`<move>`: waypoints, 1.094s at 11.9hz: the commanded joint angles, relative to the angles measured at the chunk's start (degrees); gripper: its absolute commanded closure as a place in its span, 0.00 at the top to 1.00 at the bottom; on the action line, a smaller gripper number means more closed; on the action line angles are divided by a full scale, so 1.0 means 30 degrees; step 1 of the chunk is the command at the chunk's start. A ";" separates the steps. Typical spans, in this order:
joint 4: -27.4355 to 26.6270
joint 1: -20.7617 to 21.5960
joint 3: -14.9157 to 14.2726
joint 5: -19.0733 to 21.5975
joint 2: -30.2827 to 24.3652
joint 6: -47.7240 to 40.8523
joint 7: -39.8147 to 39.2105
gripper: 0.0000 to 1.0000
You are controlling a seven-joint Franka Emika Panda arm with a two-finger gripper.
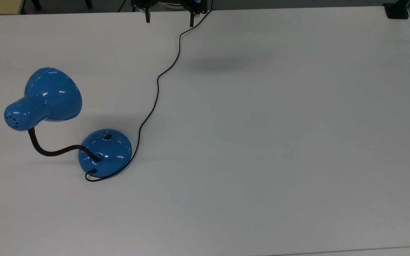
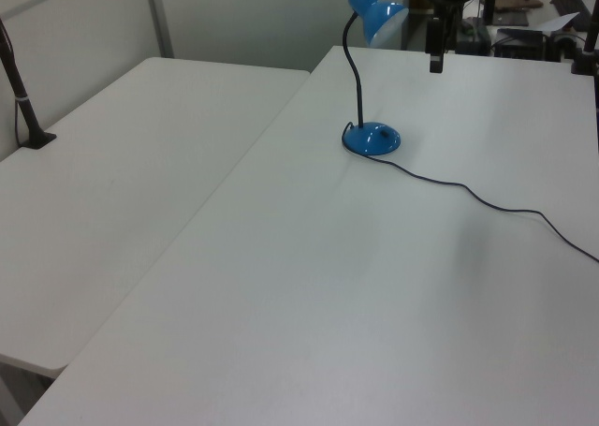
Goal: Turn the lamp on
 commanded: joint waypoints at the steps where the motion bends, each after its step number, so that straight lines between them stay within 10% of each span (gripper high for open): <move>1: -0.0010 0.0085 -0.0077 -0.0147 -0.0087 -0.0396 -0.0434 1.00; 7: -0.0010 0.0085 -0.0048 -0.0147 -0.0058 -0.0396 -0.0463 0.91; 13: -0.0010 0.0056 -0.0077 -0.0147 0.0001 -0.0338 -0.1078 0.06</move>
